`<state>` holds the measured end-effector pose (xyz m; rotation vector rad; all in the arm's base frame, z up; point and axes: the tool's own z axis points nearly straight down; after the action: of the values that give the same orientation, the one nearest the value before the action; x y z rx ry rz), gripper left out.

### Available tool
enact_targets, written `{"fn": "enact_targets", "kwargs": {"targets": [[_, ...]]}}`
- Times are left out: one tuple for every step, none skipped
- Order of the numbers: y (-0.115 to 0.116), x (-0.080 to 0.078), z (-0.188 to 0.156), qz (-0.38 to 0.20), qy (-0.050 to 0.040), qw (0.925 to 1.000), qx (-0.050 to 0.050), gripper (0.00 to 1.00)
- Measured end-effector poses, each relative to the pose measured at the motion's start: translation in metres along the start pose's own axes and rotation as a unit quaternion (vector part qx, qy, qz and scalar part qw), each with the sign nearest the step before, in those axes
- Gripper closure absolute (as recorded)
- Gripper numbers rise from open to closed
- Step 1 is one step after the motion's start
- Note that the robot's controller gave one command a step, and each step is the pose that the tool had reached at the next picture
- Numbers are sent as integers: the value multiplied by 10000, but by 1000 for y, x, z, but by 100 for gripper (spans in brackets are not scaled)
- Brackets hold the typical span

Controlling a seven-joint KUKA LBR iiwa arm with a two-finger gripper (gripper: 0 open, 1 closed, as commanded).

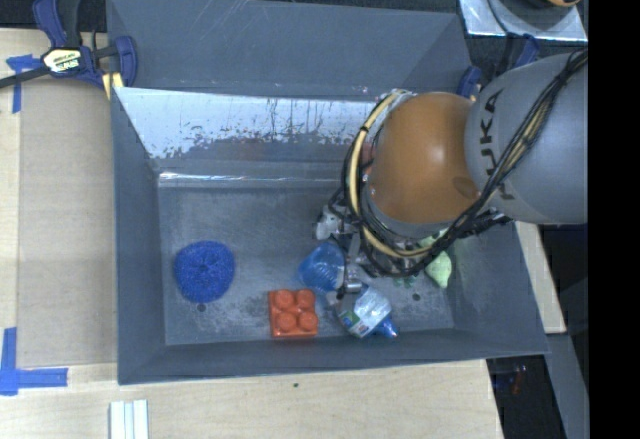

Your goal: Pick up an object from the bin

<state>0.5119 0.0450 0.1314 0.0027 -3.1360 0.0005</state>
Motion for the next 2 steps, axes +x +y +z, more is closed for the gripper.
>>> {"fn": "enact_targets", "kwargs": {"targets": [[0, -2, -5, 8, -41, 10000, -3, 0], [-50, -34, 56, 769, -74, 9970, -15, 0]]}}
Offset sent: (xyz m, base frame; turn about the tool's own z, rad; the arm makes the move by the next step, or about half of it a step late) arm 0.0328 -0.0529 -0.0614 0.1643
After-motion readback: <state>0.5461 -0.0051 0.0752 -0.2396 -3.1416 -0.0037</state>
